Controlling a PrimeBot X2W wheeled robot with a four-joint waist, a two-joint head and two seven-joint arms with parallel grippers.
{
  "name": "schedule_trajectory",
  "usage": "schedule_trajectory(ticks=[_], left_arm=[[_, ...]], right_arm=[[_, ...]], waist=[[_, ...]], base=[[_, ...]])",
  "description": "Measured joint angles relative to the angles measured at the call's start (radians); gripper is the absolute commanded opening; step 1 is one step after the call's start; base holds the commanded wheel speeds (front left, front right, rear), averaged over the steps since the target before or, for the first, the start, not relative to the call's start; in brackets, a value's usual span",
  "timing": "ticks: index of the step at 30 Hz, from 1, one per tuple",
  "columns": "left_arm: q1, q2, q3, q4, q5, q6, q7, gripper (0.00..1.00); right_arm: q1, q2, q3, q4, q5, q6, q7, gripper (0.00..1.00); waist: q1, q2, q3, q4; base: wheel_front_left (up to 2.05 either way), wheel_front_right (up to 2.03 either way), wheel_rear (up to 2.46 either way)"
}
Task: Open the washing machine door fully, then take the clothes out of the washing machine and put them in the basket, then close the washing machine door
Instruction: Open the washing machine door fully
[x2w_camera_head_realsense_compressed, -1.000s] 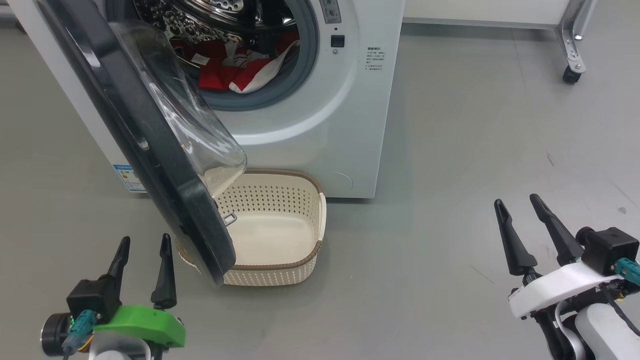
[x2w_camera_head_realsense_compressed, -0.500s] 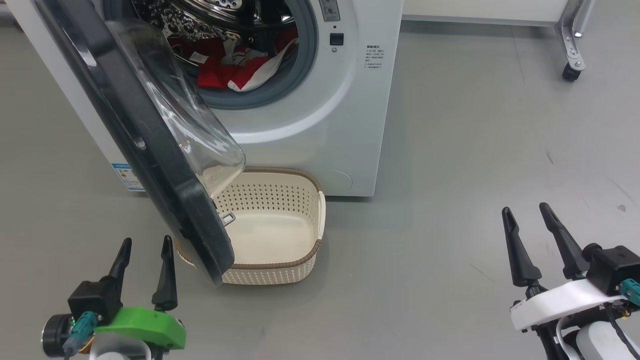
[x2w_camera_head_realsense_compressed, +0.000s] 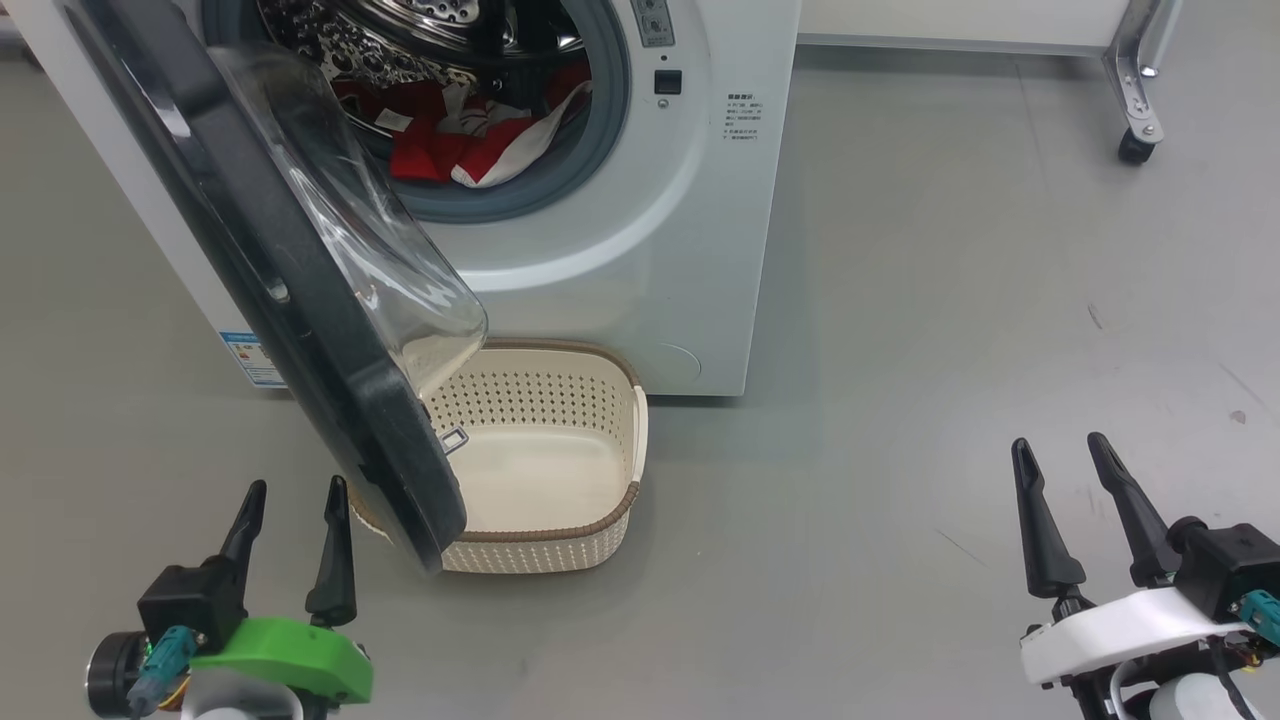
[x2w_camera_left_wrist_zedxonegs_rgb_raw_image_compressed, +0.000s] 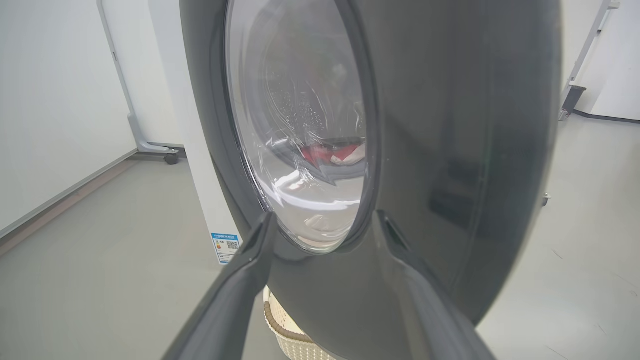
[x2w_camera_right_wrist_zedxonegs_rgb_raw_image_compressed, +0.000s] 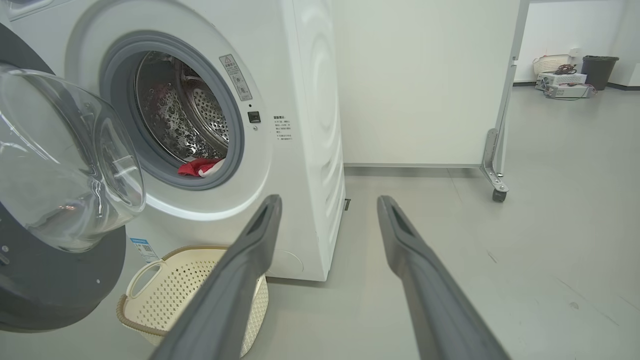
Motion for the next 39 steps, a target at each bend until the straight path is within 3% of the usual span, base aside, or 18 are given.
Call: schedule_trajectory(ticks=[19, 39], left_arm=[[0.004, -0.001, 0.006, 0.002, 0.007, -0.003, 0.0, 1.0], [0.006, -0.002, 0.006, 0.001, 0.006, -0.003, 0.0, 1.0]], right_arm=[[0.037, 0.039, -0.037, -0.011, -0.047, 0.014, 0.0, 1.0], [0.056, 0.073, -0.079, -0.018, -0.09, 0.054, 0.0, 1.0]], waist=[[0.0, 0.0, 0.001, -0.002], [0.0, 0.0, 0.01, 0.002]], base=[[0.0, 0.0, 0.0], [0.0, 0.0, 0.0]])
